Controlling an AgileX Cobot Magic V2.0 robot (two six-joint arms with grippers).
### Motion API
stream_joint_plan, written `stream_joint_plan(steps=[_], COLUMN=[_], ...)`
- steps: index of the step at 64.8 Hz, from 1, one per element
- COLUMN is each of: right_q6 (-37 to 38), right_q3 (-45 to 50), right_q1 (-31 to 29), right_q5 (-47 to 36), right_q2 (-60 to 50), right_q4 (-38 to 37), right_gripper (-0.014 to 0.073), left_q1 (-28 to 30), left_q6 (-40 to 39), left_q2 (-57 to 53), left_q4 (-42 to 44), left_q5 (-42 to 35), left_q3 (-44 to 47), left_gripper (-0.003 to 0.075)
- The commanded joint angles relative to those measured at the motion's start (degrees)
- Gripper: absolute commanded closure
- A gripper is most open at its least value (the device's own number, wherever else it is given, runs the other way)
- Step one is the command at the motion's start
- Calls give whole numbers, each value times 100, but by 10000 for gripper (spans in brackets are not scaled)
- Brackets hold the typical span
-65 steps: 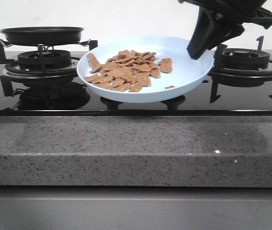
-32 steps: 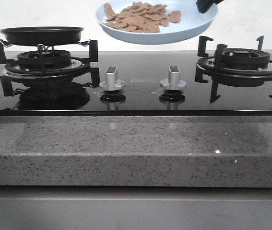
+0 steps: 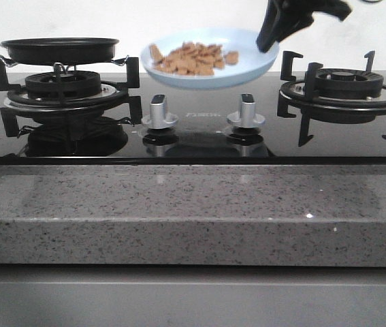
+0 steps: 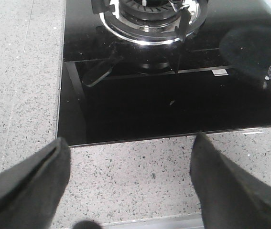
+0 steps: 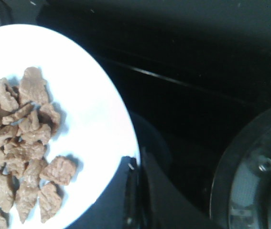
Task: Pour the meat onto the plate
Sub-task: 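Lower the plate of meat onto the knobs with the right gripper, then open the right gripper and raise it away from the plate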
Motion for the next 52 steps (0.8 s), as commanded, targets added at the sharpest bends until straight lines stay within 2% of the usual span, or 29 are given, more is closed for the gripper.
stream_joint_plan(steps=[1, 11, 16, 21, 27, 33, 52], right_q6=[-35, -35, -35, -35, -35, -35, -35], right_q3=[-274, -285, -301, -305, -305, -305, -285], right_q1=[-37, -37, -37, -37, -37, -37, 32], right_q5=[-216, -238, -202, -170, -187, -218, -87], right_q2=[-125, 148, 234, 279, 289, 247, -532], right_q4=[276, 418, 418, 413, 403, 358, 149], right_gripper=[713, 706, 657, 524, 324, 201, 190], left_q1=[-40, -40, -40, -40, -40, -40, -40], left_q6=[-61, -61, -61, -61, -61, -61, -61], left_q2=[-5, -5, -5, -5, -5, -5, -5], left_q4=[-61, -61, -61, -61, -61, -61, -61], left_q5=[-412, -458, -508, -533, -544, -544, -544], left_q3=[-139, -139, -139, -139, -139, -139, -139], left_gripper=[206, 206, 206, 206, 206, 206, 206])
